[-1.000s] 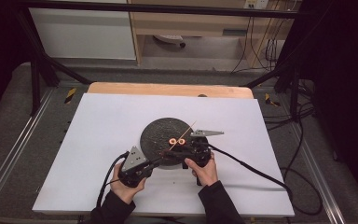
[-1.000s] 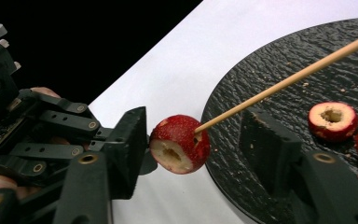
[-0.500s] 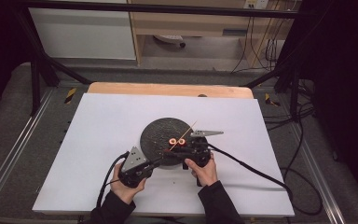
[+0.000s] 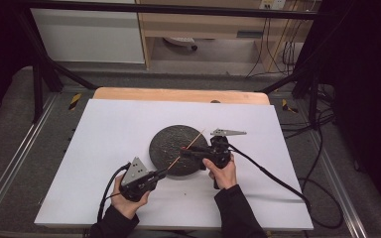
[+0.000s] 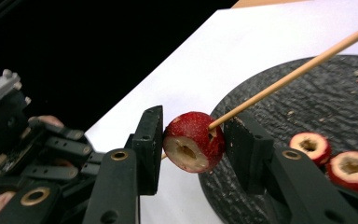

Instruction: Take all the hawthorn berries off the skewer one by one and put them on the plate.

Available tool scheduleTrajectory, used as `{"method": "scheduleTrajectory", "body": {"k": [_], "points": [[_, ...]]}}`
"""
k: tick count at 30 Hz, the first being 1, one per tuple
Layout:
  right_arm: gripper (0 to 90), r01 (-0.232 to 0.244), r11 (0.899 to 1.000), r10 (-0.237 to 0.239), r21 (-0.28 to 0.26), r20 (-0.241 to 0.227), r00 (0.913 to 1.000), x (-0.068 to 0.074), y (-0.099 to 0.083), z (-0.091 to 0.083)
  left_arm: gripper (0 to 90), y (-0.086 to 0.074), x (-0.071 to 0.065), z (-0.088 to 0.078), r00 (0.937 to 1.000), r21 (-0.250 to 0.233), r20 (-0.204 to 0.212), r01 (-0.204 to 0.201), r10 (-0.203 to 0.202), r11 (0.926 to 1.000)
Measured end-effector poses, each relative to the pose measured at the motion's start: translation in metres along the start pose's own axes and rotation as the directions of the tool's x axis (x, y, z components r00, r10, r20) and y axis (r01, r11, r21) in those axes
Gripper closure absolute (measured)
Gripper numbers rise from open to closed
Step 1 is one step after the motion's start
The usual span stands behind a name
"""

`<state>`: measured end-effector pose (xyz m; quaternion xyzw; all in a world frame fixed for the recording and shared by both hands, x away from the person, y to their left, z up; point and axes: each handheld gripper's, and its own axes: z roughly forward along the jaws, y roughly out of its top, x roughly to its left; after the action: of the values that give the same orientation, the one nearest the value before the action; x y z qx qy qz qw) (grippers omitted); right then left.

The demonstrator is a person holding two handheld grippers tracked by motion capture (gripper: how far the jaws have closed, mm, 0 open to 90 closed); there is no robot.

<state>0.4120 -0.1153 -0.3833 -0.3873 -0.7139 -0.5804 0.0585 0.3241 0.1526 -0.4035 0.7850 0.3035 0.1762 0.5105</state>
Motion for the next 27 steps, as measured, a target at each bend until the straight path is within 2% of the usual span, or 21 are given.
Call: {"method": "scheduleTrajectory", "body": {"k": [15, 27], "points": [[59.5, 0.001, 0.998, 0.002, -0.06, 0.062, 0.9981, -0.012, 0.028, -0.018, 88.0, -0.009, 0.005, -0.01, 0.9999, -0.001, 0.005, 0.012, -0.012, 0.9999], [59.5, -0.002, 0.994, 0.015, -0.109, 0.123, 0.9923, -0.025, 0.052, -0.034, 88.0, -0.016, 0.01, -0.019, 0.9999, 0.005, -0.002, 0.015, -0.015, 0.9999]]}}
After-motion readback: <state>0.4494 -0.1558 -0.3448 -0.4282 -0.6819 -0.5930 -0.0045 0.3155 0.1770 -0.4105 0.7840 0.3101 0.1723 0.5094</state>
